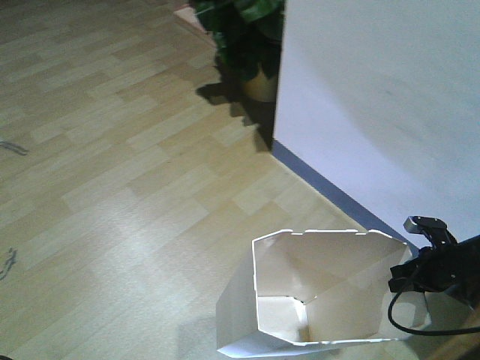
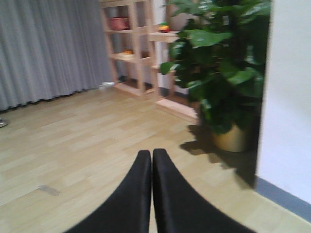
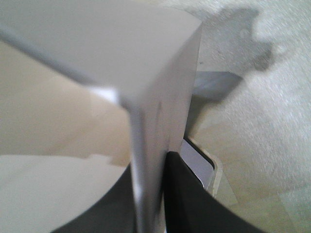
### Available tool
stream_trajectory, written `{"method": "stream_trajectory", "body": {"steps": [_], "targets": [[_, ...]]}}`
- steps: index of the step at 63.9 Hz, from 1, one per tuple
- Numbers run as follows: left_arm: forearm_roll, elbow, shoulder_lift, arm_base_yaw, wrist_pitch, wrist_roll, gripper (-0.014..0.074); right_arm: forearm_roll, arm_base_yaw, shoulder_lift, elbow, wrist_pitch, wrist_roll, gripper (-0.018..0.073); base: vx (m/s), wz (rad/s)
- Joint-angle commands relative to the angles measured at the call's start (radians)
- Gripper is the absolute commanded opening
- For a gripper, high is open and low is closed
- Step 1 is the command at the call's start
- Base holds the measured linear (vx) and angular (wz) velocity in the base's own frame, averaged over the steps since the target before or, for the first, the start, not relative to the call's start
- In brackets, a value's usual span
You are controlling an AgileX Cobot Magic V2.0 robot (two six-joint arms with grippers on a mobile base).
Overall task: Move trash bin to bedside with robot
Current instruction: 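Hold the bin in the right gripper while the base turns toward the bed, then carry the held bin with the right gripper across the floor past the bed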
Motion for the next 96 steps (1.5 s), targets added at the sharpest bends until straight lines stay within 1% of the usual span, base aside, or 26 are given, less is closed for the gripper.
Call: {"method": "stream_trajectory", "body": {"steps": [1,63,78,96], "targets": [[-0.001,-0.024,-0.006,-0.004,-0.073,-0.004,-0.0006,0.035,-0.001,-0.063,-0.003,0.232,-0.001,-0.0005,0.1,0.52],[-0.001,-0.024,-0.006,-0.004,-0.073,-0.004,-0.0006,0.035,-0.001,-0.063,-0.003,0.232,-0.001,-0.0005,0.13,0.55],[-0.001,-0.024,-0.006,-0.004,-0.073,-0.004,-0.0006,0.035,-0.001,-0.063,-0.003,0.232,-0.001,-0.0005,0.13,0.35],[-0.001,-0.024,-0.006,-0.004,-0.073,-0.004,-0.0006,0.035,-0.001,-0.063,-0.003,0.232,-0.001,-0.0005,0.17,0.15]]}}
